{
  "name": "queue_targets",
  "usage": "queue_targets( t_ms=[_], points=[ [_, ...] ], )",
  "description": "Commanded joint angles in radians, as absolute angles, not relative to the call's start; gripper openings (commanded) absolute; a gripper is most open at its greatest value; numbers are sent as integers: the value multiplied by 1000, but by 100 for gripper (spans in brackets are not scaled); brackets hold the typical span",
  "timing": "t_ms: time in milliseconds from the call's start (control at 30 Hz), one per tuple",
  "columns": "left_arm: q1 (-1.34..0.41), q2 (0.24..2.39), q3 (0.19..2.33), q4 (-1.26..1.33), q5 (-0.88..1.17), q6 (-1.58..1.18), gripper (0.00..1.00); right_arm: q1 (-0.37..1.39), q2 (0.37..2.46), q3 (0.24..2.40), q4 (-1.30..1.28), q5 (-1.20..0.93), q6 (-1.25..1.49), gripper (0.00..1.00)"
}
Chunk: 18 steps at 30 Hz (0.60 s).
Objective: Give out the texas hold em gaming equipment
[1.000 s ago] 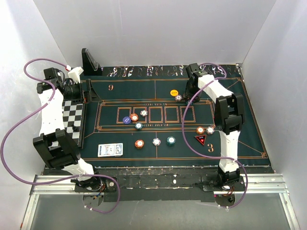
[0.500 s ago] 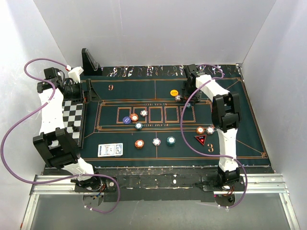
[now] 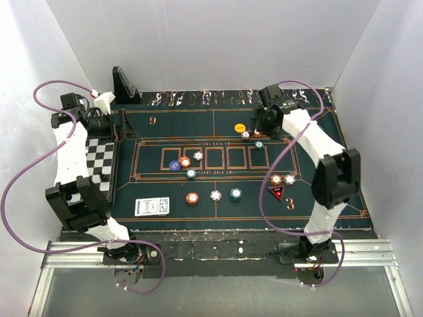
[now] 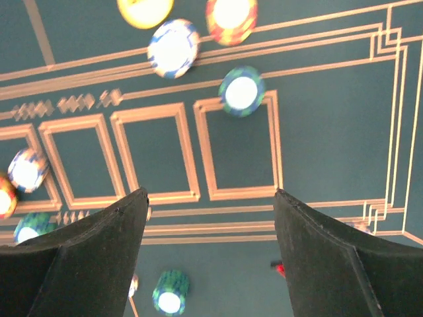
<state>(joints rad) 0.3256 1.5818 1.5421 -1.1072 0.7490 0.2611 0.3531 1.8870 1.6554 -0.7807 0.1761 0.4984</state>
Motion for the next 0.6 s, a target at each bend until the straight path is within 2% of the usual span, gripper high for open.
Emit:
queue_targets(
  t_ms=[0,267,567],
  points=[
    [330,1528,1560,-1115,778,270,98,478,1688,1517,-755,143,473,84],
    [330,1502,1539,-1114,775,275,98,790,1531,1235,-769,118,524,88],
    [330,1483,1534,-1123,776,278,98,890,1620,1157,-695,127,575,90]
  ],
)
